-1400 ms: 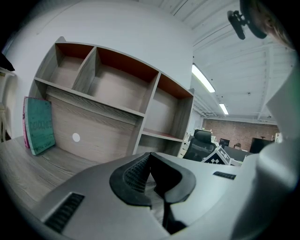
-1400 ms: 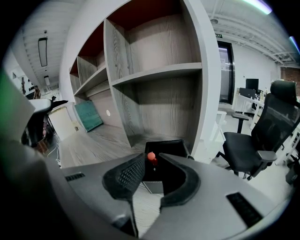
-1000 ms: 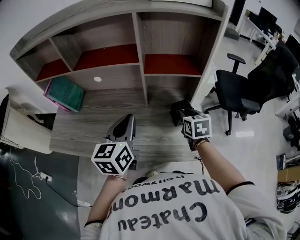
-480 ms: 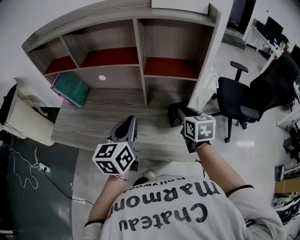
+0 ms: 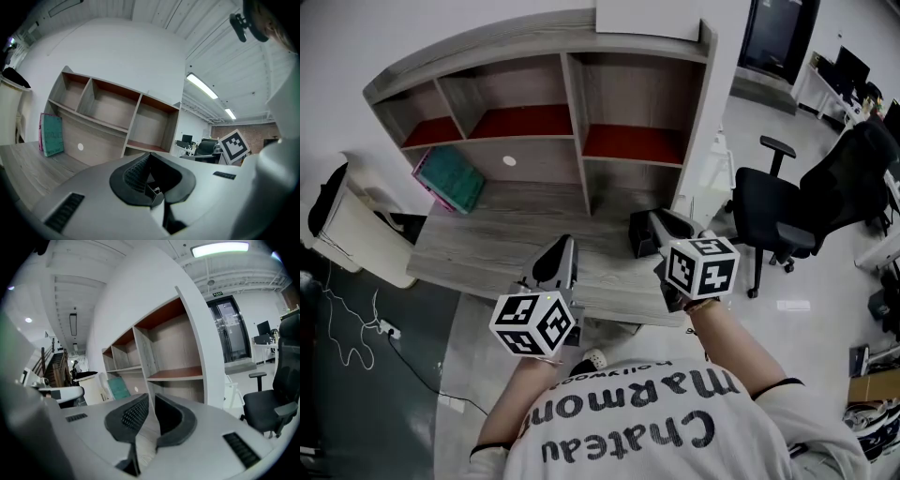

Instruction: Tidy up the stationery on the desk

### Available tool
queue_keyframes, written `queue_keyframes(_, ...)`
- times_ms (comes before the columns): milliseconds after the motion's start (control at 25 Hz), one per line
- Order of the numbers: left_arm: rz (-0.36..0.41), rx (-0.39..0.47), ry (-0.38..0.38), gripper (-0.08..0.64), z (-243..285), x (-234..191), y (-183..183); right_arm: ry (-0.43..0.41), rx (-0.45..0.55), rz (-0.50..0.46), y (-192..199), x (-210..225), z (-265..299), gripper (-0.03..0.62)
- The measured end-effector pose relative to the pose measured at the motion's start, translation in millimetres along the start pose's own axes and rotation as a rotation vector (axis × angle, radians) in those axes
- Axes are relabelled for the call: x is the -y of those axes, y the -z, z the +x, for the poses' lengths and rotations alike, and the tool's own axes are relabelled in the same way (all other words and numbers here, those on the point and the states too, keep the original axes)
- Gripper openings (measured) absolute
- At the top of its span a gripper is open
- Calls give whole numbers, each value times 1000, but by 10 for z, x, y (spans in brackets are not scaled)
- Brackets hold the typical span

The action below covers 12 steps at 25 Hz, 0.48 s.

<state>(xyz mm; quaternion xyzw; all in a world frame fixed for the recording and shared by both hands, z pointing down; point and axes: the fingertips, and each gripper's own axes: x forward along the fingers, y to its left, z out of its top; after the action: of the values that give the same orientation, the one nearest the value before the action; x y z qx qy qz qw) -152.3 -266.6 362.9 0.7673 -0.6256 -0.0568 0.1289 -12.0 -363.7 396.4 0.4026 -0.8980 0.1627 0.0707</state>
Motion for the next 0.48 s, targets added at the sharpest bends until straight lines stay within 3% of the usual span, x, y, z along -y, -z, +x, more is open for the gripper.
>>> queue_keyframes(160, 23, 42, -28, 15, -96, 157, -21, -37, 83, -2, -150, -127, -232, 17)
queue_keyframes(480, 31, 78, -41, 15, -308, 516, 58, -119, 214, 4, -247, -334, -682, 11)
